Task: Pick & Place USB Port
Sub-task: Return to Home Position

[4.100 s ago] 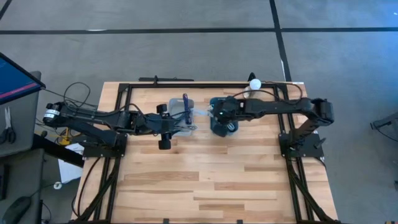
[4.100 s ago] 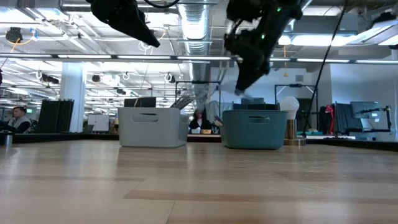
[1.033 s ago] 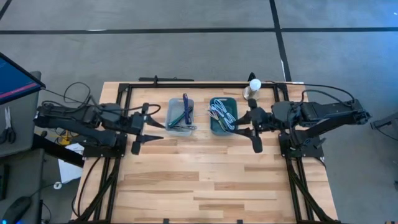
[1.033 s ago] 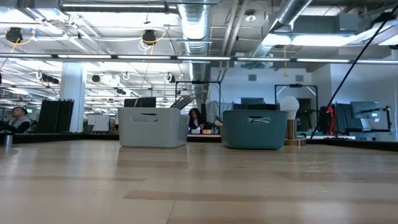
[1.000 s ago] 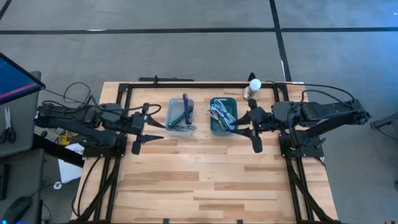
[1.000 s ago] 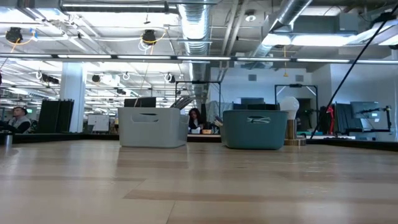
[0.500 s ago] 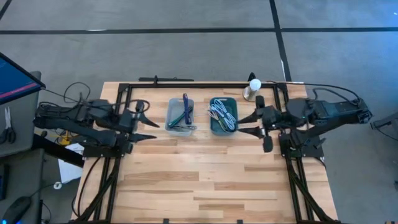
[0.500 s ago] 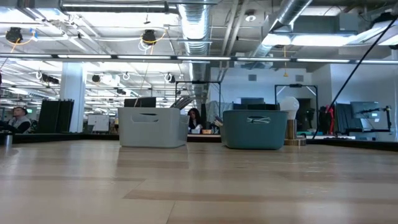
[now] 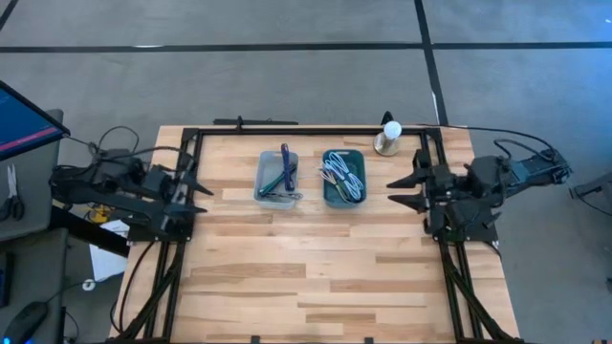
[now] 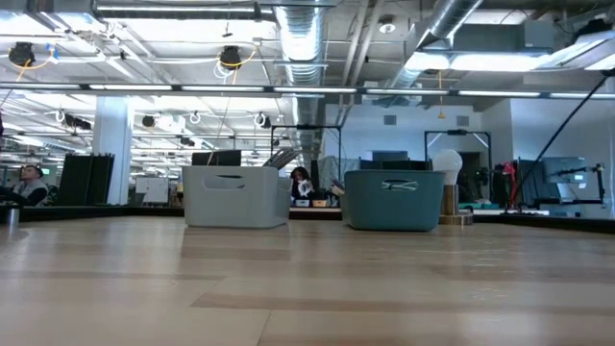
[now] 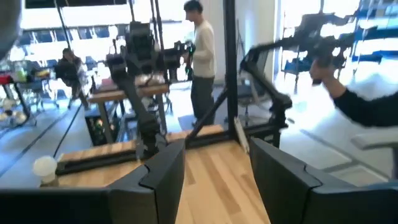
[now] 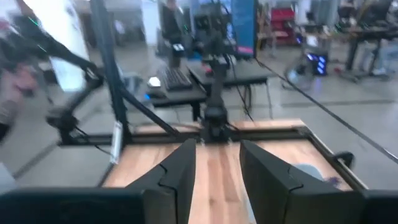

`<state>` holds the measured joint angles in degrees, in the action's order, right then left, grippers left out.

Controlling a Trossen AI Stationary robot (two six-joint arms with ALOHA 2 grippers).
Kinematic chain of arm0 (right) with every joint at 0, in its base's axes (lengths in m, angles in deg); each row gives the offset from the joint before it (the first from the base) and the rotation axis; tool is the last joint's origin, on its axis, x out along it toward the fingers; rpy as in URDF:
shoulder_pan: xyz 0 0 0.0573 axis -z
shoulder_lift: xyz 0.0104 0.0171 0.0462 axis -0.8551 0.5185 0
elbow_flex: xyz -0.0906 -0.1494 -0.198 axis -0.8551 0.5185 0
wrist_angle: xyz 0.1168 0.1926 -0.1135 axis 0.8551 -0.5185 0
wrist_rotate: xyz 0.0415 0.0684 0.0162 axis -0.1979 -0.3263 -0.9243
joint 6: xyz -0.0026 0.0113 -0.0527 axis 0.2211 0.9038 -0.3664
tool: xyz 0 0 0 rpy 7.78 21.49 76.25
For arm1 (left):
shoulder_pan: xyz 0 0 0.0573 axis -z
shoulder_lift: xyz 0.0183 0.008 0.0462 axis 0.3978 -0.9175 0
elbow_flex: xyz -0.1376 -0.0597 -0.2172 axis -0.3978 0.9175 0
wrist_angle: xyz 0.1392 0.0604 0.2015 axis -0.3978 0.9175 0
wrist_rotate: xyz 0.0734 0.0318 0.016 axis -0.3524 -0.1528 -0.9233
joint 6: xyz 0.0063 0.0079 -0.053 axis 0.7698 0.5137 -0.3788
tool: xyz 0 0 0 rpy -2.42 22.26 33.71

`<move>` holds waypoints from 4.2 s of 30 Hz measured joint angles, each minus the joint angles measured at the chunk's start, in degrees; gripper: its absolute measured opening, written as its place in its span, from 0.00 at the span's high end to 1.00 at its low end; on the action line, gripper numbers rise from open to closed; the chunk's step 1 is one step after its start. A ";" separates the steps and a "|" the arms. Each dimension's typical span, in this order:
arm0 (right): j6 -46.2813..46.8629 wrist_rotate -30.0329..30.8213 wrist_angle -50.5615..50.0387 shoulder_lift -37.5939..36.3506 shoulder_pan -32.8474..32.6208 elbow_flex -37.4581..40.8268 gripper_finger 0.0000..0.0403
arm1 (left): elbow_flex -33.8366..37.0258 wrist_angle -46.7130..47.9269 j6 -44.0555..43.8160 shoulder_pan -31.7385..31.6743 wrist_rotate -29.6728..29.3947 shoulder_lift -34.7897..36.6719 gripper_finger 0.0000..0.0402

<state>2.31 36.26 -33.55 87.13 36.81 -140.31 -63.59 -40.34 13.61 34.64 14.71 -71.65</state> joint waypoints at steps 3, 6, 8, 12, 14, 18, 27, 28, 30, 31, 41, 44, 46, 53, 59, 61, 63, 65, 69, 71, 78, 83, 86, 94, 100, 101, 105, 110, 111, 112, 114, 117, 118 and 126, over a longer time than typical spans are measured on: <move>-0.02 -0.17 3.11 -4.06 -1.91 3.94 0.71 | 1.04 0.29 -0.56 0.00 -0.02 2.29 0.55; -0.08 0.24 4.21 -7.62 -3.34 6.34 0.71 | 2.62 0.34 -0.71 0.00 0.00 3.75 0.55; -0.49 0.95 4.19 -9.77 -4.21 7.68 0.71 | 3.86 0.36 -1.45 0.00 0.00 4.39 0.55; -0.90 1.12 3.75 -13.82 -5.15 8.91 0.71 | 5.85 0.72 -2.84 0.00 0.00 5.76 0.55; -1.06 1.10 3.83 -15.65 -5.70 9.53 0.71 | 6.48 0.78 -3.06 0.00 0.00 6.99 0.55; -1.82 1.08 3.67 -19.13 -6.50 11.59 0.71 | 7.36 0.80 -3.06 0.00 0.15 10.49 0.55; -2.57 0.90 3.68 -26.08 -8.41 15.86 0.71 | 9.24 0.66 -3.09 0.00 1.86 16.33 0.55; -2.67 0.99 4.32 -26.55 -8.50 16.54 0.71 | 9.38 0.81 -3.11 0.00 1.86 16.26 0.55; -3.48 1.03 4.98 -26.75 -8.50 17.64 0.71 | 9.58 0.68 -3.11 0.00 1.86 15.84 0.55; -3.61 1.01 5.36 -26.79 -8.50 18.15 0.71 | 9.69 0.73 -3.11 0.00 1.84 15.75 0.55; -4.01 7.30 8.78 -24.54 -9.73 19.68 0.71 | 9.82 1.39 -3.52 0.00 1.79 15.94 0.55; -4.38 7.56 10.16 -24.61 -10.63 19.73 0.71 | 9.82 2.02 -4.40 0.00 1.79 15.94 0.55; -5.07 7.95 12.11 -24.64 -10.71 19.68 0.71 | 9.82 2.09 -4.67 0.00 1.77 15.94 0.55; -6.78 8.44 15.29 -20.30 -7.69 19.62 0.71 | 9.82 2.09 -4.79 0.00 1.75 15.94 0.55; -7.74 3.50 15.69 -19.18 -1.78 17.44 0.71 | 9.80 2.07 -4.79 0.00 1.75 15.92 0.55; -7.99 0.41 15.89 -19.18 0.13 17.01 0.71 | 9.80 2.07 -4.70 0.00 1.75 15.92 0.55; -8.08 -0.97 15.65 -19.16 1.95 17.00 0.71 | 9.79 2.07 -4.57 0.00 1.74 15.92 0.55; -8.14 -1.21 14.76 -19.15 3.82 17.00 0.71 | 9.78 2.07 -3.94 0.00 1.73 15.92 0.55; -6.86 -3.15 12.39 -20.48 7.31 16.99 0.71 | 9.76 2.07 -3.06 0.00 1.71 15.92 0.55; -5.91 -4.56 11.08 -21.42 8.87 16.95 0.71 | 9.76 2.07 -2.86 0.00 1.73 15.92 0.55; -5.58 -9.72 7.43 -26.39 12.35 17.00 0.71 | 9.74 3.10 -1.21 0.00 1.72 15.92 0.55; -4.98 -9.70 2.56 -32.46 12.75 17.00 0.71 | 9.74 3.27 -1.10 -0.02 1.70 16.15 0.55; -4.96 -9.70 1.38 -36.57 12.73 17.74 0.71 | 9.69 3.15 -1.10 0.00 1.70 16.22 0.55; -4.94 -7.99 -0.92 -38.24 12.71 20.73 0.71 | 9.69 3.40 -0.32 -0.02 -2.17 16.22 0.55; -4.50 -7.98 -0.67 -38.29 12.72 21.23 0.71 | 9.69 4.43 -0.24 -0.01 -2.19 16.22 0.55; -4.50 -7.95 -0.45 -38.32 12.73 21.46 0.71 | 9.76 4.62 -0.24 -0.01 -2.19 16.22 0.55; -4.09 -7.91 -0.20 -38.30 12.73 22.91 0.71 | 11.71 4.54 -0.22 0.00 -2.19 16.22 0.55; -2.31 -6.59 -0.05 -38.30 12.75 25.67 0.71 | 15.74 1.10 -0.22 0.00 -2.19 16.22 0.55; -2.14 -6.45 0.47 -38.30 12.75 26.20 0.71 | 16.59 0.05 -0.22 0.00 -2.19 16.22 0.55; -2.10 -6.44 1.29 -38.30 12.75 26.83 0.71 | 17.39 -0.68 -0.17 -0.02 -2.20 16.22 0.55; -2.08 -6.46 2.21 -38.30 12.75 28.04 0.71 | 19.29 -3.01 -0.03 -0.02 -2.19 16.22 0.55; -1.95 -6.45 3.28 -38.30 12.75 29.44 0.71 | 22.16 -5.71 -0.03 -0.02 -2.21 16.25 0.55; -1.95 -6.45 3.52 -38.30 12.75 30.05 0.71 | 23.17 -6.57 -0.03 0.00 -2.21 16.25 0.55; -2.40 -6.47 7.57 -38.30 12.73 34.52 0.71 | 33.53 -16.44 0.53 -0.02 -2.32 16.25 0.55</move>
<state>-0.09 29.79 -25.98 48.83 49.54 -105.79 -30.06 -56.78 14.15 34.63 12.39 -55.41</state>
